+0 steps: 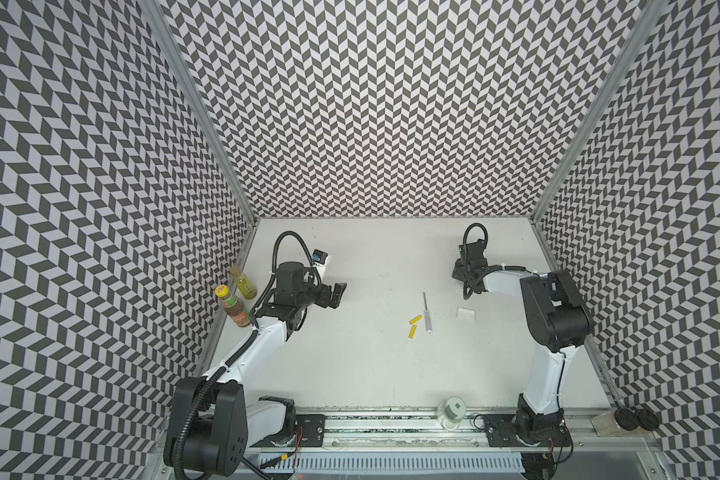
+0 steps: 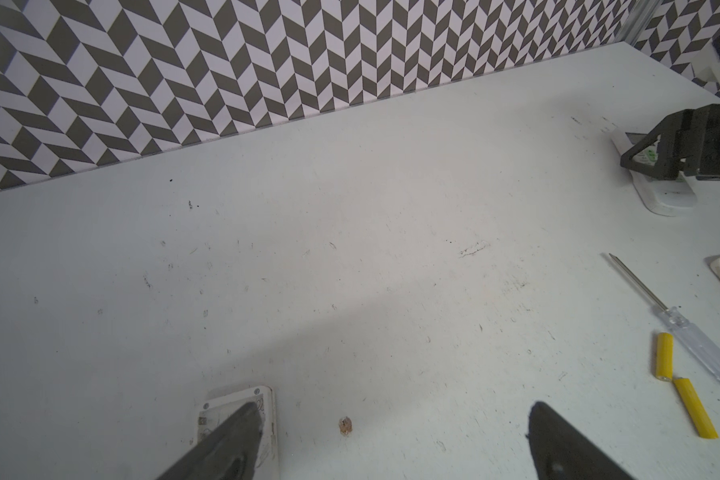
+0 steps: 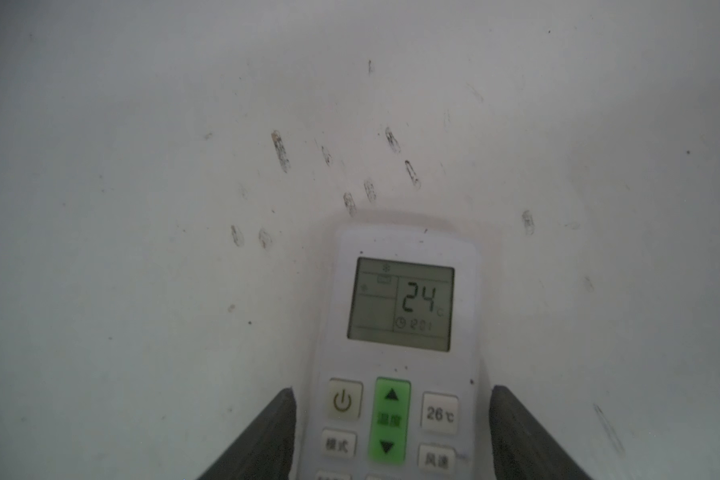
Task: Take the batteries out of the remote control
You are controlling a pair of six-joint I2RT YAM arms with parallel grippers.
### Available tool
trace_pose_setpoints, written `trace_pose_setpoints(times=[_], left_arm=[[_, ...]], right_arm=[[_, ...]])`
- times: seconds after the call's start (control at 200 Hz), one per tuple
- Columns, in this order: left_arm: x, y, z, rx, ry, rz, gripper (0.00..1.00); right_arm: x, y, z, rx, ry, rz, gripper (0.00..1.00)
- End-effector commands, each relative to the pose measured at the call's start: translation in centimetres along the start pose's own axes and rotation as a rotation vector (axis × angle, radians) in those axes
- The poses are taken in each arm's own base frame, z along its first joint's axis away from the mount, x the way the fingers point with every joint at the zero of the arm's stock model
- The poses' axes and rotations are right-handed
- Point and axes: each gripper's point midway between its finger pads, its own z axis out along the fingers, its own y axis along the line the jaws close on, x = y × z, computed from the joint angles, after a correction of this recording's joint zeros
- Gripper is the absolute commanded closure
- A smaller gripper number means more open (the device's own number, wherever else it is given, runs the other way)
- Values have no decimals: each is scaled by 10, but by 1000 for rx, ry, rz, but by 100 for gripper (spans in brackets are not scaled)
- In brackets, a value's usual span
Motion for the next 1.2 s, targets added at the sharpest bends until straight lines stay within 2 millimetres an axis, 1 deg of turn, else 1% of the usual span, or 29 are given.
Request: trace_pose_setpoints(times=[0.0,0.085,0.14,0.235,0.3,0.391,0.441,0.506,0.576,0.646,0.676,0.721,0.801,0.901,1.017,1.102,1.192], left_arm=[[-14,-1,-6,-6,-40,22,0],[-11,2,-4,-18,-22,20,0],[-14,2,-5,-22,-25,14,0],[-13,0,-6,-14,-34,26,0],[-11,0,-5,-13,-25,25,0],[-15,1,-6,-17,-27,16,0],[-16,0,-8,-17,-37,27,0],[-12,0,-7,-18,-35,47,0],[-11,5,-6,-40,-20,46,0],[-15,6,-8,-47,-24,44,0],[-15,5,-8,-45,-26,46,0],[-15,3,-8,-33,-31,57,0],[-14,2,-7,-23,-24,70,0],[-19,0,-9,-12,-30,74,0],[-20,-6,-11,17,-27,100,0],[-30,-10,-14,41,-21,101,0],[-40,-16,-19,60,-32,131,0]], right_arm=[[-2,4,7,-10,11,4,34],[1,5,6,-16,21,2,39],[2,4,6,-17,19,2,42],[0,6,7,-21,15,-3,51],[2,7,8,-18,32,-13,53],[3,8,7,-27,29,-18,55],[0,9,6,-35,20,-22,56],[-4,15,4,-54,15,-37,58],[-11,23,-5,-87,14,-48,58],[-20,35,-19,-149,-16,-77,58],[-25,41,-26,-179,-36,-95,61],[-31,50,-35,-222,-52,-120,61],[-34,70,-53,-333,-49,-176,63],[-36,94,-84,-474,-86,-267,63],[-36,121,-128,-685,-166,-398,63],[-31,138,-165,-840,-219,-486,65],[-22,151,-203,-987,-296,-582,66]])
